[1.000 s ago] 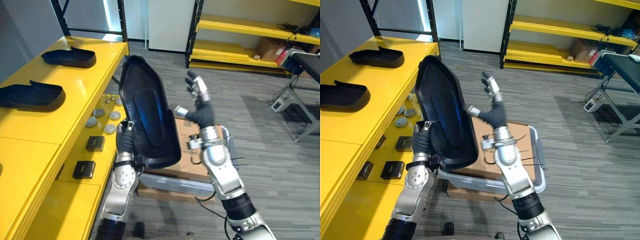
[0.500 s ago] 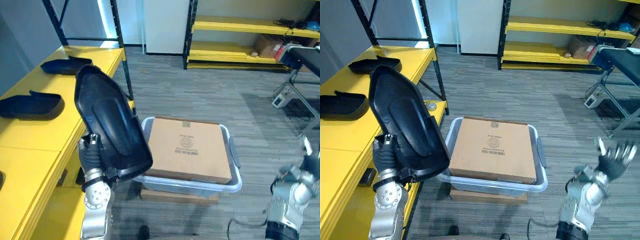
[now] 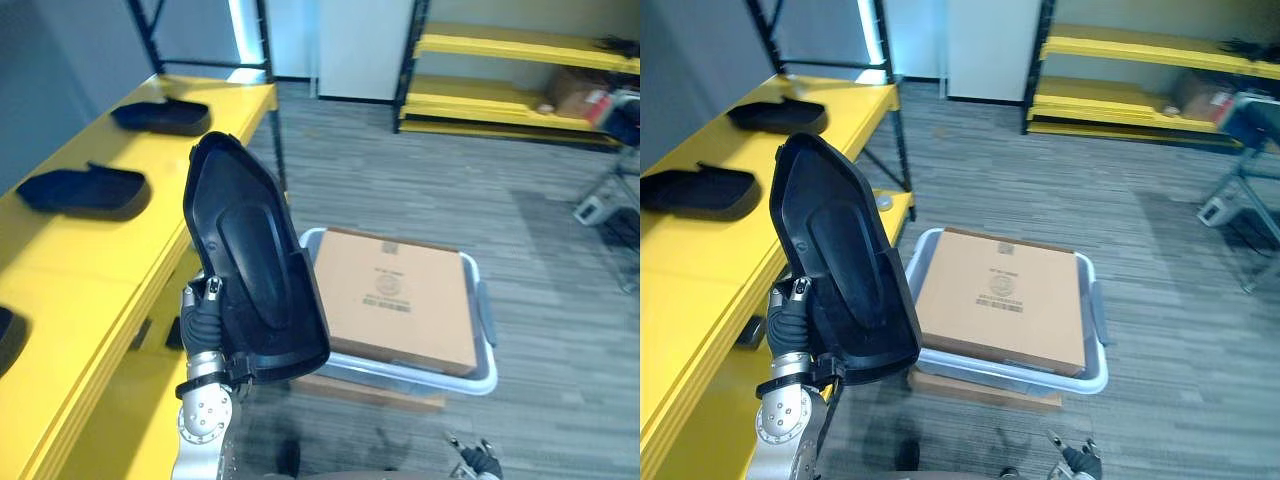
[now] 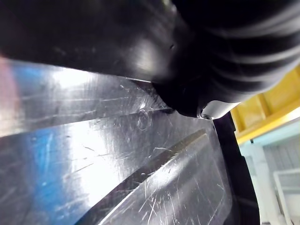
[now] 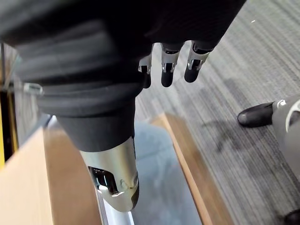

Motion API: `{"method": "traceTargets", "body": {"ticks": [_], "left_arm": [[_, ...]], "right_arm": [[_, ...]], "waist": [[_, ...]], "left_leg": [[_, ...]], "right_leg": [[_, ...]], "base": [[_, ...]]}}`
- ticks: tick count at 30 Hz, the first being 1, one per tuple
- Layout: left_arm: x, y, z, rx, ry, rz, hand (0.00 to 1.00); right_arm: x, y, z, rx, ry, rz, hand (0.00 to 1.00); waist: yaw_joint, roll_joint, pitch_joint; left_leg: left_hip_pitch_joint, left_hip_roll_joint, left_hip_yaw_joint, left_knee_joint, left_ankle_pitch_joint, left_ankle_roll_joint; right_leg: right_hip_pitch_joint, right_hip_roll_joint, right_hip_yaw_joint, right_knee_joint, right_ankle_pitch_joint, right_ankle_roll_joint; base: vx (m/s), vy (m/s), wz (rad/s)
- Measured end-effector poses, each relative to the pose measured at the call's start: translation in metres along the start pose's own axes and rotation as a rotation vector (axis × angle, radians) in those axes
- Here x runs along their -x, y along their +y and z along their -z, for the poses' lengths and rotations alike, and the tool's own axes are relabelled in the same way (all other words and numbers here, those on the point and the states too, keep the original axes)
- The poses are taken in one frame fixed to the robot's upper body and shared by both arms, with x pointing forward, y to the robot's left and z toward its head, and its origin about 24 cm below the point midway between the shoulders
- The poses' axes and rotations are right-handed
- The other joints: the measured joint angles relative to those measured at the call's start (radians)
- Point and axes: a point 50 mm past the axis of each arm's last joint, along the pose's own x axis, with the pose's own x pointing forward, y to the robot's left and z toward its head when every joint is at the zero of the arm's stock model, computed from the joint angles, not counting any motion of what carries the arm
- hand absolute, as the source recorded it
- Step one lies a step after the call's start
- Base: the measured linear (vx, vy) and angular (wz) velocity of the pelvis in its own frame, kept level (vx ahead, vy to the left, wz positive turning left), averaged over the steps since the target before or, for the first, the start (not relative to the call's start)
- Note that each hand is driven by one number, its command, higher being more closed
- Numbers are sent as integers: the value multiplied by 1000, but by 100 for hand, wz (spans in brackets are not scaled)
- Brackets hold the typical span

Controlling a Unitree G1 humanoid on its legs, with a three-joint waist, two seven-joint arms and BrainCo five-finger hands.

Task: Walk over and take plastic housings, then place them on the shelf

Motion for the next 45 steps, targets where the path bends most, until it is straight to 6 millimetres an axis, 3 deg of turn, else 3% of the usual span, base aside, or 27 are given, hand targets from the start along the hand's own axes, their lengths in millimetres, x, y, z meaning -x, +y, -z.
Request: {"method": "traceTargets", "body": {"ticks": [1, 3, 4, 6, 7, 9, 11, 14, 15, 16, 17, 18, 19, 20, 22, 23, 25, 27, 29, 30, 31, 34, 36, 41, 43, 44, 45], "left_arm": [[1, -1, -5, 15, -19, -2, 100], [3, -2, -9, 36, -30, -4, 100], [4, -4, -9, 44, -27, 2, 100], [6, -8, -8, 60, -19, 13, 100], [7, -11, -8, 77, -14, 21, 100], [9, -15, -8, 98, -11, 38, 100], [9, -18, -8, 119, -11, 50, 100], [2, -27, -14, 148, -48, 100, 100], [0, -31, -16, 158, -60, 113, 100], [-1, -34, -18, 167, -71, 127, 100], [-2, -39, -21, 175, -82, 152, 100], [-3, -41, -22, 180, -89, 160, 100], [-5, -42, -25, 170, -107, 176, 100], [-5, -42, -25, 170, -108, 177, 100], [-5, -43, -24, 172, -105, 180, 100], [-5, -43, -24, 171, -103, 181, 100], [-6, -45, -19, 166, -88, 184, 100], [-6, -45, -15, 159, -70, 184, 100], [-5, -45, -10, 149, -49, 182, 100], [-4, -44, -9, 145, -42, 180, 100], [-2, -42, -6, 142, -29, 175, 100], [3, -40, -2, 143, -1, 168, 100], [4, -40, 1, 144, 14, 163, 100], [4, -35, 8, 165, 53, 131, 100], [2, -31, 9, 157, 52, 113, 100], [1, -27, 9, 154, 50, 94, 100], [0, -23, 8, 150, 45, 77, 100]], "right_arm": [[-1, 4, -3, 25, -13, -20, 0], [-2, 12, -9, 55, -40, -49, 0], [-2, 20, -14, 81, -57, -77, 0], [-2, 26, -15, 105, -64, -100, 0], [-1, 30, -17, 114, -72, -114, 0], [0, 34, -20, 125, -89, -130, 0], [-1, 42, -27, 150, -118, -152, 0], [-1, 48, -30, 173, -124, -167, 0], [-1, 47, -29, 182, -121, -166, 0], [-1, 46, -29, 188, -115, -158, 0], [-1, 44, -28, 197, -106, -152, 0], [-1, 43, -28, 198, -108, -151, 0], [0, 48, -36, 195, -139, -164, 0], [0, 49, -39, 193, -149, -166, 0], [0, 52, -49, 181, -191, -169, 0], [0, 52, -49, 181, -193, -167, 0], [0, 50, -48, 178, -192, -149, 0], [0, 47, -50, 183, -196, -143, 0], [0, 46, -49, 183, -196, -141, 0], [0, 47, -49, 184, -195, -143, 0], [-1, 46, -51, 188, -199, -144, 0], [0, 51, -60, 181, -234, -155, 0], [0, 50, -59, 179, -232, -153, 0], [1, 41, -46, 180, -192, -129, 0], [1, 40, -43, 181, -180, -126, 0], [1, 39, -39, 184, -166, -123, 0], [1, 39, -38, 182, -163, -121, 0]], "waist": [[2, 3, 13], [2, 8, 22], [13, 8, 35], [24, 5, 41], [29, 4, 42], [31, 0, 41], [56, -6, 42], [73, -17, 46], [77, -21, 47], [74, -19, 46], [71, -14, 48], [67, -13, 47], [58, -12, 46], [55, -11, 46], [51, -20, 42], [50, -21, 40], [46, -22, 39], [43, -27, 37], [43, -40, 29], [48, -50, 28], [53, -47, 26], [52, -22, 16], [52, -22, 15], [52, -22, 12], [52, -21, 12], [51, -21, 13], [54, -10, 20]], "left_leg": [[-36, -18, -41, 31, -1, 1], [-80, -22, -26, 58, 1, 3], [-113, 2, 99, 78, -3, 42], [-122, 42, 273, 95, -6, 79], [-129, 77, 424, 122, -15, 104], [-137, 128, 621, 181, -30, 118], [-152, 122, 662, 218, -58, 117], [-171, 67, 619, 290, -121, 140], [-162, 49, 604, 310, -145, 149], [-146, 31, 582, 327, -166, 161], [-96, 13, 538, 333, -199, 174], [-80, 14, 523, 335, -213, 175], [-46, 15, 474, 330, -236, 170], [-40, 15, 464, 327, -240, 165], [17, -4, 408, 288, -248, 154], [26, -7, 394, 286, -247, 152], [57, -21, 316, 294, -252, 144], [64, -31, 281, 304, -256, 138], [68, -46, 261, 314, -265, 123], [66, -58, 261, 331, -279, 106], [49, -53, 256, 378, -313, 85], [23, -4, 235, 402, -340, 47], [25, 16, 231, 389, -340, 46], [18, 5, 162, 365, -319, 23], [-5, -9, 143, 371, -298, -9], [-24, -6, 181, 370, -285, -32], [-39, 40, 286, 379, -313, -7]], "right_leg": [[2, -17, -67, 41, -29, 4], [9, -37, -152, 83, -58, 8], [35, -56, -231, 109, -77, 14], [80, -69, -306, 112, -80, 17], [117, -71, -358, 111, -81, 18], [155, -88, -416, 111, -78, 23], [170, -101, -448, 107, -66, 29], [213, -153, -488, 157, -38, 3], [220, -193, -480, 224, -23, -20], [219, -237, -463, 318, 12, -76], [181, -295, -348, 484, 117, -255], [143, -295, -266, 551, 105, -270], [28, -239, -71, 675, 17, -185], [7, -228, -38, 689, 3, -171], [-120, -156, 79, 683, -81, -99], [-141, -141, 89, 657, -98, -92], [-206, -43, 205, 478, -135, -56], [-229, 0, 280, 404, -139, -43], [-230, 19, 318, 339, -118, -56], [-215, 15, 312, 282, -51, -76], [-181, 19, 291, 227, -35, -58], [-148, 73, 246, 157, -41, -72], [-135, 90, 223, 142, -41, -82], [-108, 84, 146, 141, -55, -96], [-101, 65, 100, 144, -62, -97], [-100, 48, 71, 144, -63, -98], [-99, 40, 51, 146, -62, -101]], "base": [[4, -26, 166], [3, -19, 163], [-13, -7, 160], [50, 1, 145], [119, 8, 132], [173, 60, 118], [182, 106, 55], [202, 177, 55], [191, 137, 64], [347, 238, 85], [315, 206, 74], [404, 282, 82], [204, 153, 55], [236, 177, 75], [221, 110, 69], [292, 58, 79], [289, -11, 110], [204, -71, 111], [215, -146, 112], [155, -210, 90], [143, -225, 71], [81, -226, 22], [33, -178, 19], [6, -105, 42], [-39, -38, 80], [-81, 22, 76], [-81, 33, 72]]}}
